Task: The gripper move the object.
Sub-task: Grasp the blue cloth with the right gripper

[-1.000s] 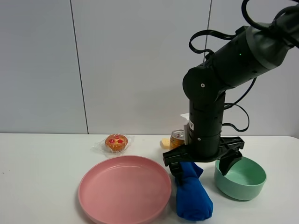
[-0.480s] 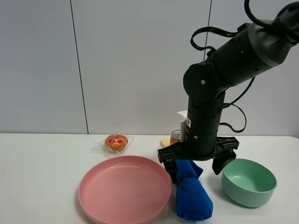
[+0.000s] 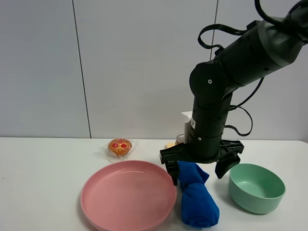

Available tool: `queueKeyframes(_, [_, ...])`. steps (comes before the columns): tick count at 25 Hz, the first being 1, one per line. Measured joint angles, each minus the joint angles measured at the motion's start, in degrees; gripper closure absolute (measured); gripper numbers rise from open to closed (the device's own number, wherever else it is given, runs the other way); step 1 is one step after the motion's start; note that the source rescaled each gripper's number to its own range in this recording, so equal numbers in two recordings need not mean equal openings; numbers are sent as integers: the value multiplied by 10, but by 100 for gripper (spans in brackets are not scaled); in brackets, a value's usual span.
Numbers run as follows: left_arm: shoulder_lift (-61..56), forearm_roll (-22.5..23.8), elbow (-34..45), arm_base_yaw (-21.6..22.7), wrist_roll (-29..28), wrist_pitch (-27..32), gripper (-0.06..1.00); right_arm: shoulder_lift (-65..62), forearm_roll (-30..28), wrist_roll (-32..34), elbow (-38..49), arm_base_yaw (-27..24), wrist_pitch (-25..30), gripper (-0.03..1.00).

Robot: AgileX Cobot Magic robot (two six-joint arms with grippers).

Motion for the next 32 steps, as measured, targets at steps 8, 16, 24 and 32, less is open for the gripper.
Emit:
queueKeyframes(8, [0,0,0,0,0,0,-6,22,4,3,0,0,-5,6])
queueKeyframes(16, [0,0,0,0,0,0,-6,24,2,3,0,-11,20,6])
queueKeyframes(24, [0,0,0,0,0,0,-6,25,-1,3,0,-18,21,6])
queueKeyframes(32, [0,0,0,0,0,0,-6,27,-5,3,0,-23,-7,6])
